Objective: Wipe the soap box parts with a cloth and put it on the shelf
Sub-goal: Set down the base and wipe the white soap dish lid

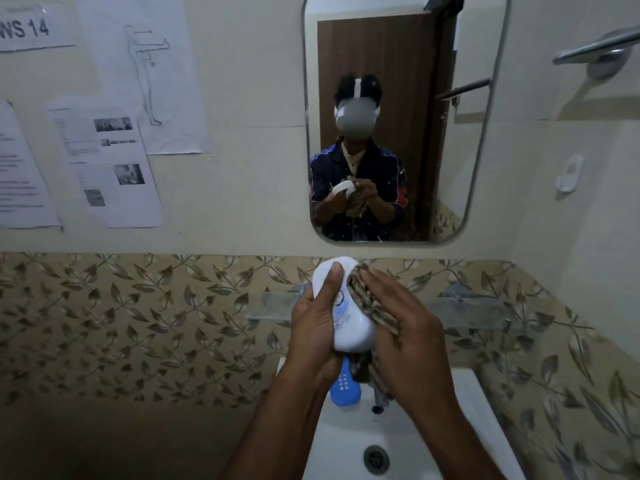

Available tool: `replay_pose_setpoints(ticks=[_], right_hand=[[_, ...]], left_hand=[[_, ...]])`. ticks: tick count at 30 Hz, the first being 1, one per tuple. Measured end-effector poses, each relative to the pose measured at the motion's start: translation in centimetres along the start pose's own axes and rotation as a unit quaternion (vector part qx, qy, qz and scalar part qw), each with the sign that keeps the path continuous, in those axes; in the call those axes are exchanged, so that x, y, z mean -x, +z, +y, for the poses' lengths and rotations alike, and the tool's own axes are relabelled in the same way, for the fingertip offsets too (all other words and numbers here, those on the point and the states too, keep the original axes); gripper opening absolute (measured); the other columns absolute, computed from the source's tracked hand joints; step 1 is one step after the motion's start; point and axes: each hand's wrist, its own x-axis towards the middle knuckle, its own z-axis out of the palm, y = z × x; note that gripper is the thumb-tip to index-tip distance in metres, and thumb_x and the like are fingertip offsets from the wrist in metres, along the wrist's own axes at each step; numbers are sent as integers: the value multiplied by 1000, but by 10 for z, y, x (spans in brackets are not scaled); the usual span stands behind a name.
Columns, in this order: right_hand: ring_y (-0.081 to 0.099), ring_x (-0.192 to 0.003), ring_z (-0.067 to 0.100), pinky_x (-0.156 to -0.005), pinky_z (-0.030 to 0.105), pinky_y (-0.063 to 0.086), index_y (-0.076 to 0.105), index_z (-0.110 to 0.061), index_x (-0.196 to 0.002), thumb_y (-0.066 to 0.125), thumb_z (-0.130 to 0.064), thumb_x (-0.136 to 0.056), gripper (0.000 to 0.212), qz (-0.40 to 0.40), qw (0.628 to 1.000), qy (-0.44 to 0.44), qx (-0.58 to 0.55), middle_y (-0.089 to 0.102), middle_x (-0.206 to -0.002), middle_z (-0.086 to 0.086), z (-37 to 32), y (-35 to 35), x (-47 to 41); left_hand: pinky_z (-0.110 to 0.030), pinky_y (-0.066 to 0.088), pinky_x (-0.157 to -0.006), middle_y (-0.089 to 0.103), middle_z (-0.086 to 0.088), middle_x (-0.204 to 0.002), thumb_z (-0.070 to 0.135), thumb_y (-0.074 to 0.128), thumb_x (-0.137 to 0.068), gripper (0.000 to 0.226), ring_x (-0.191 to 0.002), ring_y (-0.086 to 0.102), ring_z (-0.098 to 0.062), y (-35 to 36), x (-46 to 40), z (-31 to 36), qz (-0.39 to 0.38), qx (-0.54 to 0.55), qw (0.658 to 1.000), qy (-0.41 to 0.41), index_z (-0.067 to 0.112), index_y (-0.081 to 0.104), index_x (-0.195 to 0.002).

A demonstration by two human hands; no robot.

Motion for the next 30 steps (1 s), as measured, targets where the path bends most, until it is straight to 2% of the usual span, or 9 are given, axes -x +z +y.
replay_pose_setpoints(ticks=[5,9,11,14,18,20,21,26,30], right_hand=[[41,-134,-6,-108,8,31,54,-21,-139,48,-7,-88,54,16,1000,10,-13,52,-144,-7,-11,14,27],[48,-123,-12,-100,5,38,51,-30,-140,64,-43,-89,54,43,996,71,-13,53,-135,-23,-21,17,13],[58,-106,-15,-89,6,47,56,-34,-134,78,-35,-80,58,35,990,116,-78,60,-119,-31,-17,5,-6],[69,-96,-4,-77,12,54,64,-31,-124,83,-18,-75,54,-99,977,104,-156,72,-110,-20,-5,-31,-30],[70,-96,-2,-77,16,55,67,-37,-118,81,-18,-77,47,-252,961,67,-95,73,-111,-17,2,-63,-44],[69,-100,2,-81,18,55,69,-36,-118,78,-20,-81,41,-261,961,30,-87,73,-109,-16,2,-62,-46],[68,-102,4,-84,20,54,69,-34,-119,76,-21,-83,39,-244,967,5,-74,72,-109,-13,3,-59,-46],[62,-113,16,-93,37,55,65,-16,-128,63,-22,-88,40,-3,988,-117,101,63,-127,3,6,-28,-24],[61,-118,20,-95,36,54,64,-15,-130,62,-18,-87,44,15,983,-139,123,61,-133,7,7,-20,0]], left_hand=[[-28,60,-60,74,-10,-111,49,74,-71,58,-79,76,-16,6,-2,14,117,26,991,63,9,69,-114],[-44,62,-79,73,-9,-114,56,73,-76,62,-98,73,-30,9,7,5,103,17,993,55,17,65,-123],[-49,60,-86,72,-12,-120,48,76,-79,59,-106,71,-33,7,11,-1,34,11,998,49,18,63,-129],[-45,61,-81,71,-15,-119,40,91,-62,77,-105,71,-32,-13,6,11,-39,-95,991,88,17,61,-129],[-31,59,-71,76,-6,-101,14,90,-66,59,-91,73,-19,-32,-3,42,-167,-359,906,152,23,65,-119],[-25,55,-67,77,-5,-92,15,88,-70,33,-81,70,-12,-28,-2,51,-235,-464,842,142,15,75,-101],[-25,53,-64,77,-6,-87,14,88,-71,26,-75,69,-12,-26,-1,51,-244,-471,836,139,11,77,-94],[-31,54,-60,74,-20,-86,31,91,-59,43,-72,68,-19,-21,3,39,-127,-351,907,196,5,77,-90],[-28,54,-57,77,-8,-82,24,86,-64,34,-71,70,-19,-24,4,42,-75,-263,947,169,7,77,-92]])
